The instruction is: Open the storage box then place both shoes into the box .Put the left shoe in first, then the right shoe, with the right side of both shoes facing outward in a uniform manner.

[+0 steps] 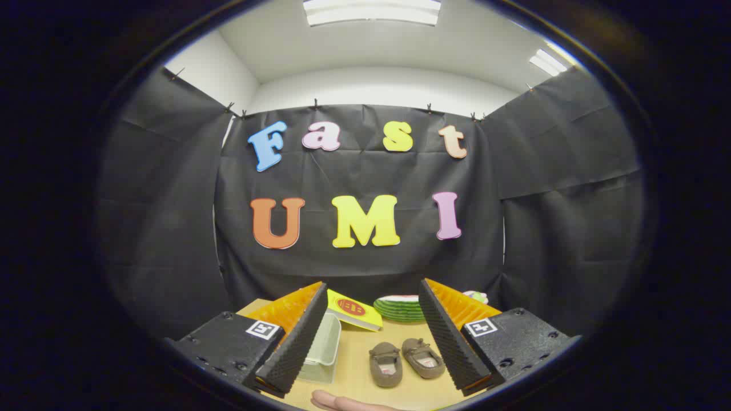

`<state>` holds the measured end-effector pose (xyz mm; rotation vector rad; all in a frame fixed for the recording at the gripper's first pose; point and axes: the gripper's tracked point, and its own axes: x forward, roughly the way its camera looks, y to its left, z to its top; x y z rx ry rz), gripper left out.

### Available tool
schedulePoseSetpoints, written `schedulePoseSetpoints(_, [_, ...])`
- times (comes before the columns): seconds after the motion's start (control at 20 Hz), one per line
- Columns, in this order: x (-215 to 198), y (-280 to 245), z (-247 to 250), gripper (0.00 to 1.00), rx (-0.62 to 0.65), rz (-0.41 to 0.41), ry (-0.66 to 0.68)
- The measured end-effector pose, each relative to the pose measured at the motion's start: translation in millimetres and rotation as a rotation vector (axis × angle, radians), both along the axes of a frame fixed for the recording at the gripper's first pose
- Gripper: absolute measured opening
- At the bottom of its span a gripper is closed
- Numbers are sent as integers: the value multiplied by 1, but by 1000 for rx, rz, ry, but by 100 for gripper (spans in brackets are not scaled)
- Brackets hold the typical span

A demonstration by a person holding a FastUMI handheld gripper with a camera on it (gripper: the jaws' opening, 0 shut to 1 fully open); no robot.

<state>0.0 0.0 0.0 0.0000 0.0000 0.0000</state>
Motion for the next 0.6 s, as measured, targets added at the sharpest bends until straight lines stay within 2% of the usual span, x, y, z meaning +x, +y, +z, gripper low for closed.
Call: schedulePoseSetpoints(0.6, [9,-11,-22,100,-9,-40,33])
